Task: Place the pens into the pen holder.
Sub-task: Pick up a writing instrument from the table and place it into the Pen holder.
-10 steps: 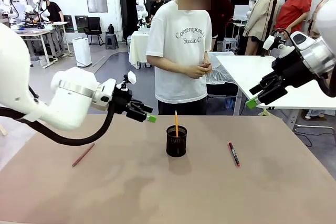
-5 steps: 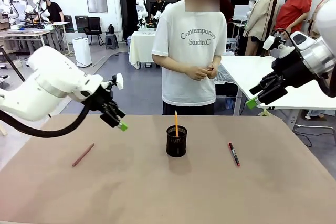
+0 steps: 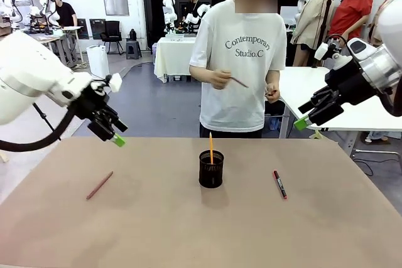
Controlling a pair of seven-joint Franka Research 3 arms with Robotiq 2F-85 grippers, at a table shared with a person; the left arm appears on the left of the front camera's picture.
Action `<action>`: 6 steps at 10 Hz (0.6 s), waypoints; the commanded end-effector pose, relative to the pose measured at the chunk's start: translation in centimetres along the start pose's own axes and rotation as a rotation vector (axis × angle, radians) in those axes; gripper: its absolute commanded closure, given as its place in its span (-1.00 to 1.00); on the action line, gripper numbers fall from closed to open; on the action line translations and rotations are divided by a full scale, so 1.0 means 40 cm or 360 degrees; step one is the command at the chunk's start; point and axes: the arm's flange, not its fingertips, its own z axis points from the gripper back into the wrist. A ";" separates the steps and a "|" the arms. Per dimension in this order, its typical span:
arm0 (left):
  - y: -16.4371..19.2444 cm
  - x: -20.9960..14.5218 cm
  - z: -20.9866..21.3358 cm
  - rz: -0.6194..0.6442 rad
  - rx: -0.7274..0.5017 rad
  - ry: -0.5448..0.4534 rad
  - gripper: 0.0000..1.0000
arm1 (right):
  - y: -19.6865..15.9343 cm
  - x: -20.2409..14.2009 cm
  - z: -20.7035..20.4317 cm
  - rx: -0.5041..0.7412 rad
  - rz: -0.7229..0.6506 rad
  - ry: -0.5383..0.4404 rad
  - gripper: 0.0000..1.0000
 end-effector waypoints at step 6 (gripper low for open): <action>0.023 0.004 0.098 -0.0043 0.0066 -0.0323 -1.00 | 0.000 0.007 0.001 0.0005 -0.0019 -0.0018 -1.00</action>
